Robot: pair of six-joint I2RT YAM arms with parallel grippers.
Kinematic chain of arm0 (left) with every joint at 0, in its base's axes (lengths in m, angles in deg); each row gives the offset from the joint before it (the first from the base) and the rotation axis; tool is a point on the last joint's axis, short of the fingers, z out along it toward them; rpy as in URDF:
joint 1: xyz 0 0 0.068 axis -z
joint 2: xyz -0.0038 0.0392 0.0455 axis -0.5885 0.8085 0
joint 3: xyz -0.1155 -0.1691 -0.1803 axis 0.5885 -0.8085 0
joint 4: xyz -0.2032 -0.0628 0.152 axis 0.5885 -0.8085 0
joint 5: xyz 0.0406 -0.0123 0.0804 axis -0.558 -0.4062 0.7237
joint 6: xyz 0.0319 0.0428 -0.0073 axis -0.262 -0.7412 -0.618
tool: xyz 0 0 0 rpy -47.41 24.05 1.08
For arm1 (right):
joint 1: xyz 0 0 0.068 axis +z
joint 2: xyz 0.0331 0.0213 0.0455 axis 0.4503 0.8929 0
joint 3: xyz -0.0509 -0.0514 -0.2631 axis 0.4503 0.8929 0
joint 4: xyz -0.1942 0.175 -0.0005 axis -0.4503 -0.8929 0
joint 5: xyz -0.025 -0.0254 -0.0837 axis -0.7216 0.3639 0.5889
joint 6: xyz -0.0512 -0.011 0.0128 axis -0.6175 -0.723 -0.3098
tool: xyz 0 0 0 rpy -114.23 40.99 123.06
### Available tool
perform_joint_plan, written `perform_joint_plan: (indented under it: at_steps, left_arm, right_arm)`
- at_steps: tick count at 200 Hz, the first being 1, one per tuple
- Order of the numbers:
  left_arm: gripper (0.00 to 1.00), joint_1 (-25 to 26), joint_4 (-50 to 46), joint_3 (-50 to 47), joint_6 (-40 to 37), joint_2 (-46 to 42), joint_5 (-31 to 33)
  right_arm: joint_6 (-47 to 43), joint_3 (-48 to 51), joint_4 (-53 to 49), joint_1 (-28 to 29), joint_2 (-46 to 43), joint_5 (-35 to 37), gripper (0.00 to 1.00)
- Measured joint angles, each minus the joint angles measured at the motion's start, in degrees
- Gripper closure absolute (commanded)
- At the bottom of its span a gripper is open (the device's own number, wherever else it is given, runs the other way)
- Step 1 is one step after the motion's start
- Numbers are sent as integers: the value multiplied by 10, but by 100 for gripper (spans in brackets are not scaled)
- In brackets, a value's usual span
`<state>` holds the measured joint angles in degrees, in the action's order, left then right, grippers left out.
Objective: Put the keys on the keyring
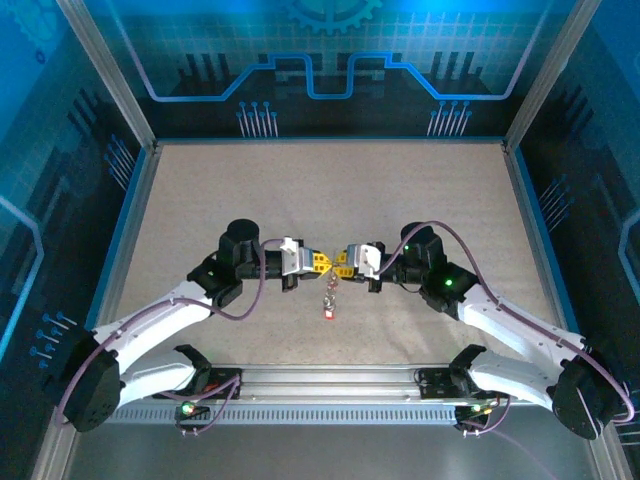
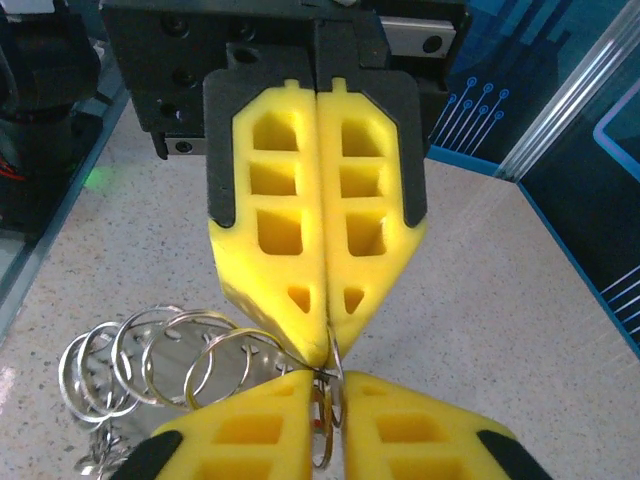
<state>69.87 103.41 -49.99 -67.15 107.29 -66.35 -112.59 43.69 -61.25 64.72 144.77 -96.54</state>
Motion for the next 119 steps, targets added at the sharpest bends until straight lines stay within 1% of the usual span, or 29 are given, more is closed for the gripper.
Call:
perform_joint_plan:
  at_steps: [3,8,13,28,70,119]
  left_arm:
    - [98,0,0,0,0,0,1]
    - [90,0,1,0,0,1,1]
    - [85,0,0,0,0,1,2]
    - [81,2,-6,0,-1,1,7]
    - [78,4,-43,0,-8,-6,33]
    - [78,17,-102,19,-44,-2,69]
  right_arm:
    - [-2,0,-1,0,0,0,93]
    - [-3,0,-3,0,0,0,93]
    - [-3,0,-5,0,-1,1,94]
    - [-5,0,-12,0,-2,3,97]
    - [-12,-2,-62,11,-1,36,99]
    - [-19,-26,-111,27,11,71,100]
